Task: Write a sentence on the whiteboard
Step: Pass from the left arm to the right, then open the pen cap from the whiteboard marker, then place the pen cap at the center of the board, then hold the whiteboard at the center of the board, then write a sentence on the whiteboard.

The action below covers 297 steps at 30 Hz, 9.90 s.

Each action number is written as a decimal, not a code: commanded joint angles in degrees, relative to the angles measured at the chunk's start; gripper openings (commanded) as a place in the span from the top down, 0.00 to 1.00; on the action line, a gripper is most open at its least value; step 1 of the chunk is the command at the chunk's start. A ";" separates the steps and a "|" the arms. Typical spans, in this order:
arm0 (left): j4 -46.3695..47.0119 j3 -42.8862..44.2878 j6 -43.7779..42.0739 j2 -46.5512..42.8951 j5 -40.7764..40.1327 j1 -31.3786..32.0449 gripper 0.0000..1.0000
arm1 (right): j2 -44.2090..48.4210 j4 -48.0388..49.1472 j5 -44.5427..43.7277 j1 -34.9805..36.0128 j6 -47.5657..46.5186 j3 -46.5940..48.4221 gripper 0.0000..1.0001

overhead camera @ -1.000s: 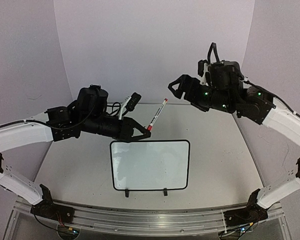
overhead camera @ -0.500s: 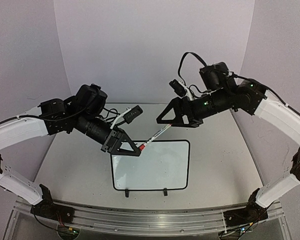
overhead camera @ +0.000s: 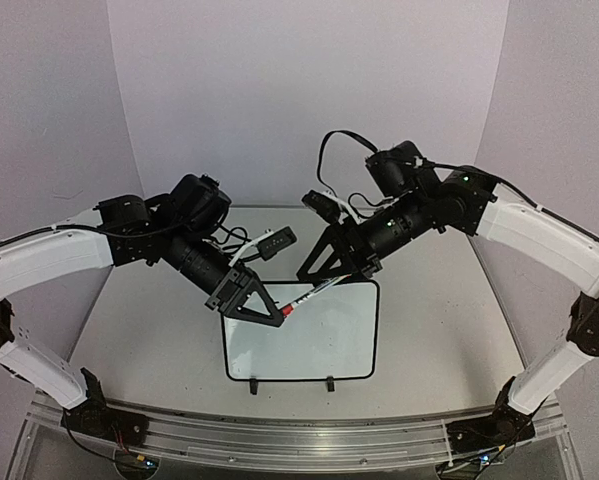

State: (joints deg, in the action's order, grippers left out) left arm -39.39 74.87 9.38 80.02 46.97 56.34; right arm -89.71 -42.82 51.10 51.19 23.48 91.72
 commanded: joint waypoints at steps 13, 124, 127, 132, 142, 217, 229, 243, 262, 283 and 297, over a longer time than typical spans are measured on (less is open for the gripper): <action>4.56 0.43 0.77 -0.65 0.04 -0.09 1.00 | -1.35 3.66 3.78 1.99 -0.51 -1.81 0.44; 0.45 -3.65 1.94 13.20 -42.12 -34.95 0.12 | 35.17 25.24 -28.86 -15.64 3.27 -36.39 1.00; -1.57 -1.69 -0.12 10.77 -38.47 -36.80 0.12 | 34.89 25.24 -31.55 -13.05 3.36 -35.49 1.00; -0.32 -0.84 -1.01 3.54 -36.59 -37.09 0.13 | 34.45 26.46 -34.25 -9.25 3.75 -34.85 1.00; 13.95 -17.56 -9.71 -14.49 -10.33 -37.05 0.11 | 33.48 43.59 -37.32 -0.80 6.03 -39.81 1.00; 6.43 -19.25 -23.40 -3.43 -0.14 -28.03 1.00 | -9.35 78.69 -67.19 23.99 5.35 -34.74 1.00; 6.28 -19.19 -23.54 -3.23 -0.12 -27.86 1.00 | -9.97 77.78 -70.00 23.87 5.70 -34.60 1.00; 6.17 -19.02 -23.65 -3.36 -0.23 -27.61 1.00 | -11.96 74.78 -67.80 23.78 5.51 -32.57 1.00; 6.09 -18.92 -23.64 -3.59 -1.00 -27.60 1.00 | -11.83 72.43 -64.77 23.78 7.87 -34.10 1.00; 5.99 -18.92 -23.61 -3.73 -1.58 -27.60 1.00 | -7.26 71.36 -68.05 23.78 7.66 -36.93 1.00; 5.89 -18.88 -23.62 -3.89 -1.88 -27.60 1.00 | 3.20 74.91 -57.76 23.01 7.61 -42.14 1.00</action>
State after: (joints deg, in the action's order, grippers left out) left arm -33.98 55.75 -13.56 76.97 48.25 28.34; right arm -90.21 29.60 -11.41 75.08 31.26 50.80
